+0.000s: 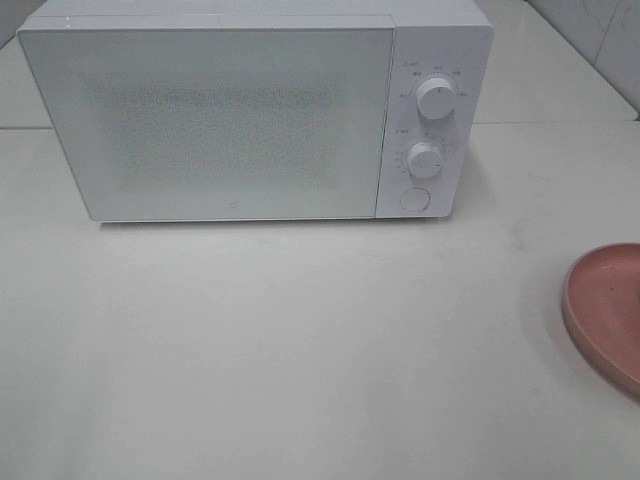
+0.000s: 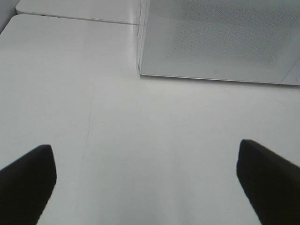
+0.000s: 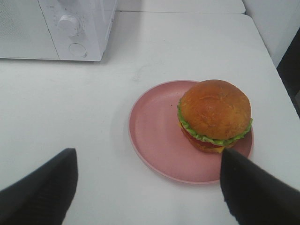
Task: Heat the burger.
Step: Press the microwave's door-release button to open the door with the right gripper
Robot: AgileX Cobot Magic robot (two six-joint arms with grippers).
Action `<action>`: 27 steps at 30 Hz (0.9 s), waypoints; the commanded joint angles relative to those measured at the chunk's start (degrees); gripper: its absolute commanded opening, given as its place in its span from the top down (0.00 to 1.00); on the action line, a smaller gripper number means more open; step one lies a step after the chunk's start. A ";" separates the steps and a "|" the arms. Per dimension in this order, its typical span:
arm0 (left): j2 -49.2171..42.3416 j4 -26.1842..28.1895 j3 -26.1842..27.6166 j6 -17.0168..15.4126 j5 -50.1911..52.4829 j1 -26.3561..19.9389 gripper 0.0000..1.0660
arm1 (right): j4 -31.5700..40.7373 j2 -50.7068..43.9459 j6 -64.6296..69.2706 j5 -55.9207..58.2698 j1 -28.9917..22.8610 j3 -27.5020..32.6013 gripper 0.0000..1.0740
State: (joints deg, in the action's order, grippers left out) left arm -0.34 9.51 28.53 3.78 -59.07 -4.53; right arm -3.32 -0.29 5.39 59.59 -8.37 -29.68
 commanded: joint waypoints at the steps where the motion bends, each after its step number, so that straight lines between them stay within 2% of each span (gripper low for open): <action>1: -0.97 0.23 -0.11 -0.29 0.11 -0.11 0.06 | -0.17 -1.49 0.34 0.00 0.29 0.11 0.30; 23: -0.97 0.17 -0.11 -0.23 0.11 -0.11 0.06 | -0.17 -1.32 0.46 -0.40 0.29 -0.23 0.30; 27: -0.97 0.17 -0.11 -0.23 0.11 -0.11 0.06 | -0.23 2.12 1.20 -4.07 0.29 -1.66 0.30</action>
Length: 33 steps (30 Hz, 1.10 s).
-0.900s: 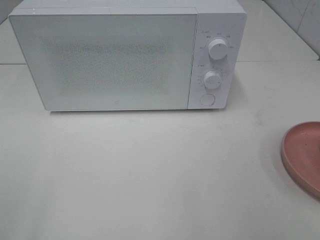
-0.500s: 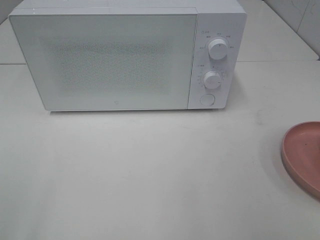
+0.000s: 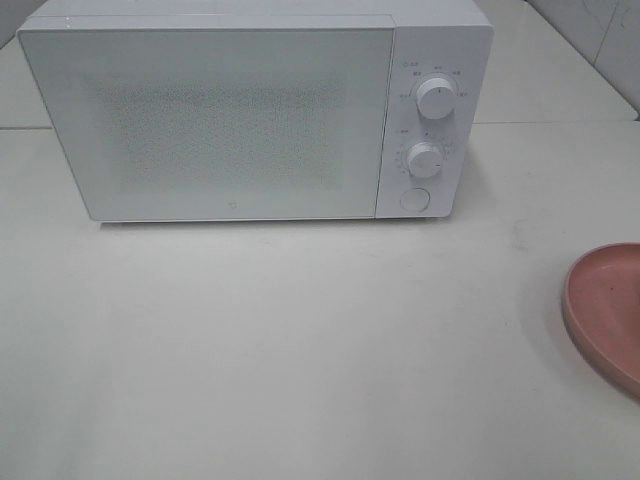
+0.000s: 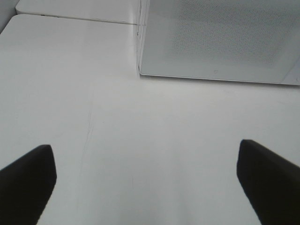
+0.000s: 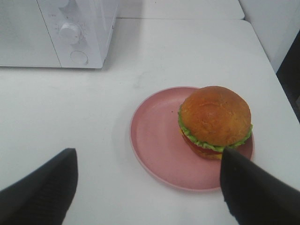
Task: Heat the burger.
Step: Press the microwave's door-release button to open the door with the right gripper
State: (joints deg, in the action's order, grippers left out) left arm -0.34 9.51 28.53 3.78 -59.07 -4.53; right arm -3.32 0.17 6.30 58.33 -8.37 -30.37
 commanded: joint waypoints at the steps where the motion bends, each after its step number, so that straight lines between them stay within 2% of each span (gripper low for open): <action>1: -0.97 0.17 -0.11 -0.23 0.11 -0.11 0.06 | -0.23 2.52 0.29 -3.72 0.29 -0.97 0.30; 14: -0.97 0.17 -0.11 -0.23 0.11 -0.11 0.06 | -0.17 15.24 0.80 -14.09 0.29 -0.86 0.30; 33: -0.97 0.17 -0.11 -0.23 0.11 -0.11 0.06 | -0.17 34.38 1.26 -36.73 0.29 2.46 0.30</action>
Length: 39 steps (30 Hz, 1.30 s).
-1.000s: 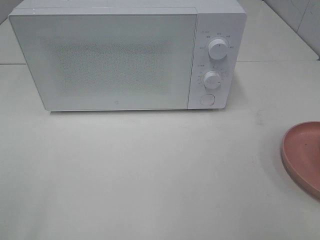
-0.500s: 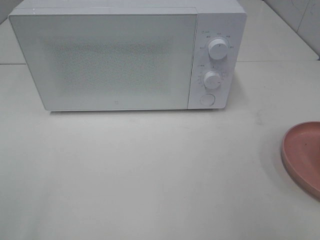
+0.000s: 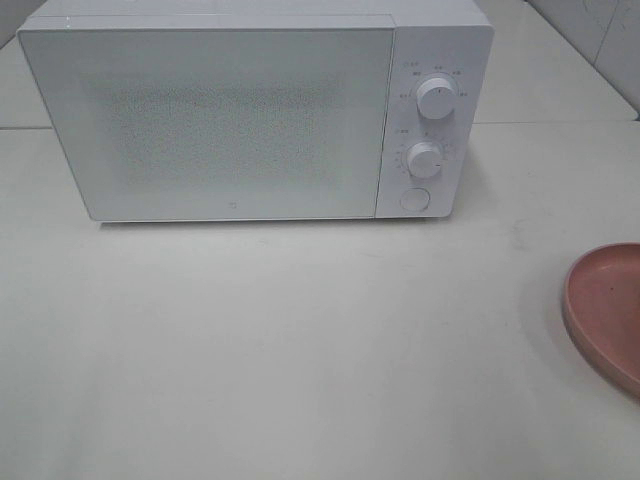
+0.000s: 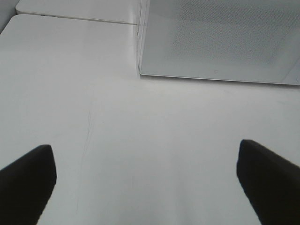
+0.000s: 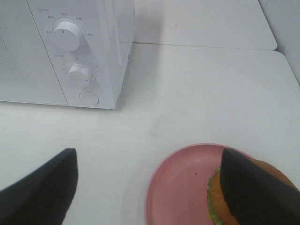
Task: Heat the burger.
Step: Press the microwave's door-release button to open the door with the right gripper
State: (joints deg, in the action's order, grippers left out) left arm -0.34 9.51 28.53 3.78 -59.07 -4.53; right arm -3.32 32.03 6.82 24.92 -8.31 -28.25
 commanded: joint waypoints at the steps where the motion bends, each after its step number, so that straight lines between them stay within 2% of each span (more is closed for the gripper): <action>1: -0.97 0.17 -0.11 -0.23 0.11 -0.11 0.06 | -0.17 2.52 0.74 -3.32 0.23 0.34 0.30; 12: -0.97 0.17 -0.11 -0.23 0.11 -0.11 0.06 | -0.17 16.50 1.32 -19.42 0.23 0.34 0.23; 20: -0.97 0.17 -0.11 -0.23 0.11 -0.11 0.06 | -0.11 24.29 2.01 -31.91 0.11 0.34 0.24; 28: -0.97 0.17 -0.11 -0.23 0.11 -0.11 0.06 | 1.83 32.60 1.49 -48.07 0.11 3.72 0.25; 36: -0.97 0.17 -0.11 -0.23 0.11 -0.11 0.06 | 9.28 38.96 -6.30 -61.19 0.06 7.16 0.26; 38: -0.97 0.17 -0.11 -0.23 0.11 -0.11 0.06 | 14.44 40.91 -10.71 -65.89 -2.41 8.02 0.26; 39: -0.97 0.17 -0.11 -0.23 0.11 -0.11 0.06 | 14.44 40.91 -10.71 -65.89 -2.41 8.02 0.26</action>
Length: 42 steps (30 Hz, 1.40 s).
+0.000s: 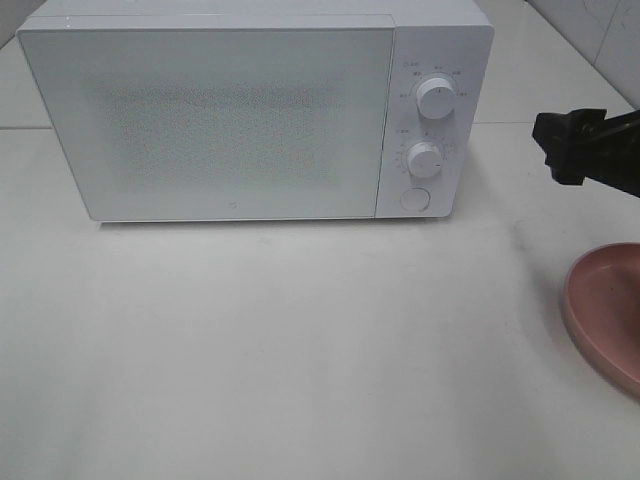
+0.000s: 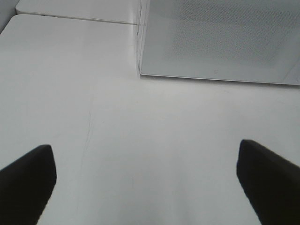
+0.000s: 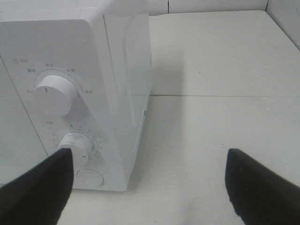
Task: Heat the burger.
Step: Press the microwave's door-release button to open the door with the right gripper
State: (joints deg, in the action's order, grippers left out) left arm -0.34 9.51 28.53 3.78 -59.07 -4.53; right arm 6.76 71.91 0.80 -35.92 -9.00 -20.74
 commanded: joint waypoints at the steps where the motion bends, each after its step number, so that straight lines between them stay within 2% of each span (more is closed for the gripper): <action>1: -0.97 0.17 -0.11 -0.23 0.11 -0.11 0.06 | 8.19 2.35 -8.54 -6.93 -4.53 0.63 0.26; 2: -0.97 0.17 -0.11 -0.23 0.11 -0.11 0.06 | 10.66 2.98 -10.60 -7.91 -6.70 0.74 0.26; 3: -0.97 0.17 -0.11 -0.23 0.11 -0.11 0.06 | 10.66 2.98 -10.60 -7.91 -6.70 0.74 0.26; 4: -0.97 0.17 -0.11 -0.23 0.11 -0.11 0.06 | 15.13 4.07 -14.50 -9.28 -10.03 0.74 0.27; 5: -0.97 0.17 -0.11 -0.23 0.11 -0.11 0.06 | 15.13 4.07 -14.50 -9.28 -10.03 0.74 0.27; 7: -0.97 0.17 -0.11 -0.23 0.11 -0.11 0.06 | 22.00 5.90 -18.28 -12.55 -14.38 0.74 0.27; 9: -0.97 0.17 -0.11 -0.23 0.11 -0.11 0.06 | 23.55 6.59 -19.08 -14.04 -15.64 0.74 0.27; 10: -0.97 0.17 -0.11 -0.23 0.11 -0.11 0.06 | 27.22 8.02 -20.97 -16.79 -18.62 0.74 0.27; 12: -0.97 0.17 -0.11 -0.23 0.11 -0.11 0.06 | 28.48 8.48 -21.60 -17.76 -20.11 0.74 0.27; 13: -0.97 0.17 -0.11 -0.23 0.11 -0.11 0.06 | 30.88 9.51 -22.92 -19.42 -22.69 0.74 0.28; 14: -0.97 0.17 -0.11 -0.23 0.11 -0.11 0.06 | 30.88 9.51 -22.92 -19.42 -22.69 0.74 0.28; 17: -0.97 0.17 -0.11 -0.23 0.11 -0.11 0.06 | 35.87 11.97 -23.78 -21.66 -27.62 0.74 0.29; 18: -0.97 0.17 -0.11 -0.23 0.11 -0.11 0.06 | 35.87 11.97 -23.78 -21.66 -27.62 0.74 0.29; 19: -0.97 0.17 -0.11 -0.23 0.11 -0.11 0.06 | 38.62 13.06 -24.01 -22.63 -30.14 0.52 0.29; 21: -0.97 0.17 -0.11 -0.23 0.11 -0.11 0.06 | 40.11 13.69 -24.12 -22.92 -31.28 0.29 0.29; 23: -0.97 0.17 -0.11 -0.23 0.11 -0.11 0.06 | 45.15 15.64 -24.24 -24.64 -34.21 -0.69 0.29; 29: -0.97 0.17 -0.11 -0.23 0.11 -0.11 0.06 | 46.41 20.11 -24.12 -25.90 -37.18 -1.95 0.29; 42: -0.97 0.17 -0.11 -0.23 0.11 -0.11 0.06 | 46.35 21.54 -20.28 -25.15 -37.18 -2.64 0.30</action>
State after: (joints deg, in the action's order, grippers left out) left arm -0.34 9.51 28.53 3.78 -59.07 -4.53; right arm 53.46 93.68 -20.63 -60.73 -46.12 -22.86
